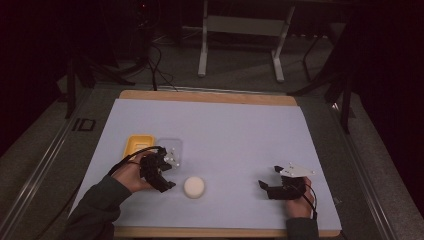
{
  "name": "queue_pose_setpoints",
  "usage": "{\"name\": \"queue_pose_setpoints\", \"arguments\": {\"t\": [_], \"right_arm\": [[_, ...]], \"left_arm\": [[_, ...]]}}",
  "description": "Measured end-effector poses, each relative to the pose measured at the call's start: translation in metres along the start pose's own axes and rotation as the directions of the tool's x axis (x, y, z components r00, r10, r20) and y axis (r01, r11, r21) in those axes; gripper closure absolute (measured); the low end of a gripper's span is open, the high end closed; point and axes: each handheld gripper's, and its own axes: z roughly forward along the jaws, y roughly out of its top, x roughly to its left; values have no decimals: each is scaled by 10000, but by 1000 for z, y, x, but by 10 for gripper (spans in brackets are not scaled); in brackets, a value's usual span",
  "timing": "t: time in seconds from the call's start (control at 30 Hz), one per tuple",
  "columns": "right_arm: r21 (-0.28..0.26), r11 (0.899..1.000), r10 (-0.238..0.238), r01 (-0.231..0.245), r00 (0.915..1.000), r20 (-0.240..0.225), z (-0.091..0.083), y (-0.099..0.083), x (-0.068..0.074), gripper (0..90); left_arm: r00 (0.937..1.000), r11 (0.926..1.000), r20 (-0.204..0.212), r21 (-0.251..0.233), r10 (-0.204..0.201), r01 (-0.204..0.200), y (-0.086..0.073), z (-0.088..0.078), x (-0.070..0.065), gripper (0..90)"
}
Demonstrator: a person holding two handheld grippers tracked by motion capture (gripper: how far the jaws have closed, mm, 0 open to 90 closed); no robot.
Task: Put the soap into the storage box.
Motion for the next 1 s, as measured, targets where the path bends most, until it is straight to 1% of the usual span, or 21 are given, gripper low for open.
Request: {"name": "queue_pose_setpoints", "arguments": {"t": [0.2, 0.33, 0.5, 0.67, 0.7, 0.83, 0.87, 0.9, 1.0], "right_arm": [[3, 10000, -4, 4, 10000, -4, 0, 0, 0, 141], [-1, 10000, 0, 0, 10000, -1, 0, 0, 0, 141], [-5, 10000, -9, 9, 10000, -3, 0, 0, 0, 141], [6, 10000, -20, 20, 10000, -9, 0, 0, 0, 141], [6, 10000, -32, 32, 10000, -11, 0, 0, 0, 141], [-4, 10000, -48, 48, 10000, -21, 0, 0, 0, 141], [-2, 10000, -38, 38, 10000, -17, 0, 0, 0, 141], [-5, 10000, -45, 45, 10000, -17, 0, 0, 0, 141], [-6, 10000, -61, 61, 10000, -15, 0, 0, 1, 141]], "left_arm": [[9993, 9993, 163, 185, 325, -328, 7, 2, -3, 285], [9988, 9990, 282, 166, 407, -412, 11, 3, -4, 282], [9979, 9982, 331, 165, 563, -569, 15, 4, -6, 282], [9966, 9975, 495, 241, 658, -671, 19, 6, -9, 274], [9954, 9968, 583, 211, 764, -777, 21, 7, -10, 271], [9934, 9962, 812, 234, 812, -834, 25, 9, -13, 266], [9930, 9955, 786, 295, 876, -902, 26, 9, -14, 256], [9933, 9958, 778, 279, 852, -876, 27, 10, -15, 244], [9919, 9947, 837, 300, 958, -986, 30, 10, -17, 229]]}}
